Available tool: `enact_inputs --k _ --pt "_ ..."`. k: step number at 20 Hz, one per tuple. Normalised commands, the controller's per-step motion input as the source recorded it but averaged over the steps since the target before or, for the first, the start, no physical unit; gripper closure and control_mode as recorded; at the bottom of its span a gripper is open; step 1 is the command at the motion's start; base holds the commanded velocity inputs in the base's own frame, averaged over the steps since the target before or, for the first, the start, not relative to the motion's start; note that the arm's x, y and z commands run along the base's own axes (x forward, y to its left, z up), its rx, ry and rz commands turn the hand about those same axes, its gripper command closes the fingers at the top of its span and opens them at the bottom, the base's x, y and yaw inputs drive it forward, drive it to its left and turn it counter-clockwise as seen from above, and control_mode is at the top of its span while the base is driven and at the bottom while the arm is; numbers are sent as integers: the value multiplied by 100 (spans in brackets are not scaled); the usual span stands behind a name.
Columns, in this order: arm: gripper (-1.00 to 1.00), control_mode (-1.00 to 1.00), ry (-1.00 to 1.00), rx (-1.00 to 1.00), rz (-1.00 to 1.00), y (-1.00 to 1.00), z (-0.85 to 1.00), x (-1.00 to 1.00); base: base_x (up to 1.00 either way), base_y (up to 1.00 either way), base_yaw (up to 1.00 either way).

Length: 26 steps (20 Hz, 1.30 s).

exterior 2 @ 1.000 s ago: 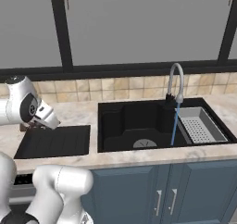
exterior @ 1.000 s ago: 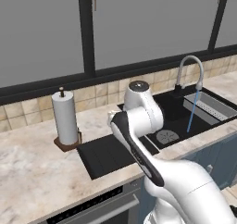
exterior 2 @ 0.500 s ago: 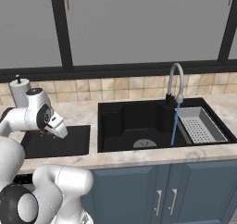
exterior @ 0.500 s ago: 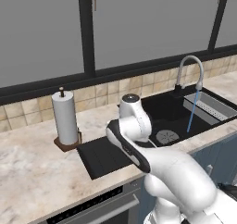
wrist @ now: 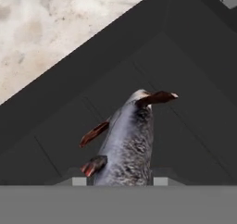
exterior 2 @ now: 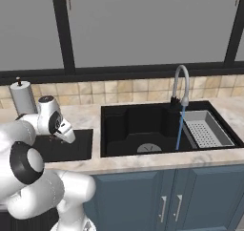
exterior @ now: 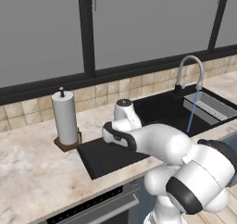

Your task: Take the fish out of the fridge, briefly rinse it in the sink, and place it on the tray next to the sink.

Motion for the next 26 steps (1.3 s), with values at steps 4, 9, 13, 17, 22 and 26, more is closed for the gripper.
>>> enact_inputs --k 4,9,13,17,22,26 --pt "-100 -100 6 0 -2 1 -33 17 0 0 0" --pt "-100 -100 2 0 -3 1 0 29 0 0 0" --pt "-100 -100 0 7 -11 -3 48 -51 0 0 0" --pt "-100 -100 1 8 -16 -23 90 -66 0 0 0" --pt "-100 -100 -20 3 -7 -51 100 -96 0 0 0" --pt "-100 -100 -58 3 0 -89 100 -100 0 0 0"
